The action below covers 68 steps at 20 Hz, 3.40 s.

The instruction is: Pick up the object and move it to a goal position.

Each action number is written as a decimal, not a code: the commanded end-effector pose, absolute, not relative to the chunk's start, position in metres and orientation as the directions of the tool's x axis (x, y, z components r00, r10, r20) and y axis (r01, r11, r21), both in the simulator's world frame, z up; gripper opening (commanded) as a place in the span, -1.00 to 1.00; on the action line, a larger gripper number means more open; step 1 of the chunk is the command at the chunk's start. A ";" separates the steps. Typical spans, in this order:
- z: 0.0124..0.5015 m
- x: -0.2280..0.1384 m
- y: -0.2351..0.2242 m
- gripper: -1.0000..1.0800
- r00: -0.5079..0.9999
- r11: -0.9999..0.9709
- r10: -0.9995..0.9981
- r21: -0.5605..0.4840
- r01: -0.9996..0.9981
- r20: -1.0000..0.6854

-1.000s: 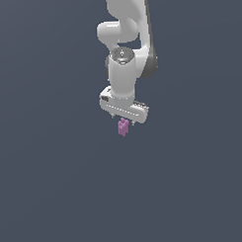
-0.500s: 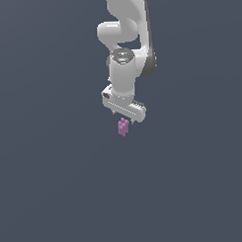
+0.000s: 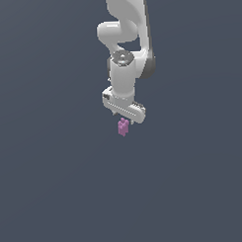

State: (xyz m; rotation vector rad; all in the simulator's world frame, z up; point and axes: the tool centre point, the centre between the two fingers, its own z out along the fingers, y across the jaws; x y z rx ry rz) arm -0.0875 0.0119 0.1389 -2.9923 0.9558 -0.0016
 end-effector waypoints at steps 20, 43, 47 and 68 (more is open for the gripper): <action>0.096 -0.088 0.012 -1.00 0.813 -0.813 -0.583 0.000 -0.583 0.000; 0.200 -0.074 -0.037 -1.00 0.812 -0.812 -0.583 -0.001 -0.583 0.000; 0.240 -0.068 -0.055 -1.00 0.812 -0.812 -0.583 -0.001 -0.583 0.000; 0.427 -0.035 -0.142 -1.00 0.813 -0.813 -0.583 0.000 -0.583 0.000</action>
